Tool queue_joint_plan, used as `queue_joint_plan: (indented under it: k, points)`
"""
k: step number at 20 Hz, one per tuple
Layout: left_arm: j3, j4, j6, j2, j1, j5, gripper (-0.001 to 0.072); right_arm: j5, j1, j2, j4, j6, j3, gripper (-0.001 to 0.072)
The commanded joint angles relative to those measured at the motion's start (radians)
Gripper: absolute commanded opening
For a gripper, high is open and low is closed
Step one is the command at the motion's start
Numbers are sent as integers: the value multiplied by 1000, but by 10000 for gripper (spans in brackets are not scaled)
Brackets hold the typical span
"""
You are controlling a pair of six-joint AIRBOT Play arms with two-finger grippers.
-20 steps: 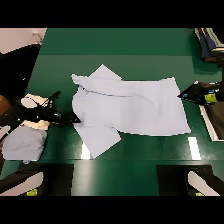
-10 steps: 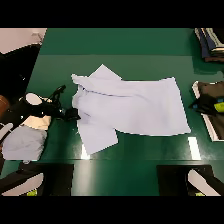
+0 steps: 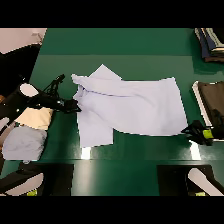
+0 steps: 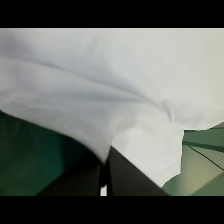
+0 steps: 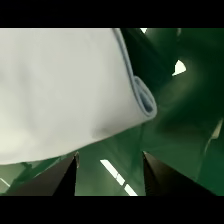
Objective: Fold the shirts.
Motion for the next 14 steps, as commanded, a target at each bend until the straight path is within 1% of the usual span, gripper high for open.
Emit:
queue_joint_plan:
  k: [1,2,4,5,6,8,10,12,14]
  points:
    - [5,0,0,1,0,2,25,-158,47,-67,101,-21,-45,426]
    - [6,2,0,1,0,1,24,-175,74,-85,101,-21,-29,396]
    - [8,8,0,2,0,1,24,-193,129,-105,97,-23,13,128]
    - [15,16,-2,9,0,0,23,-191,153,-98,98,-48,37,19]
    - [29,45,-19,34,0,1,23,-184,176,-79,98,-66,63,18]
    - [88,147,-86,112,0,-6,23,-159,210,-6,98,-67,139,17]
    - [200,245,-125,213,0,-56,24,-145,234,92,99,-67,266,17]
    - [363,312,-132,304,0,-110,24,-138,245,179,100,-67,422,18]
    - [560,332,-134,370,0,-133,24,-142,244,253,98,-67,598,17]
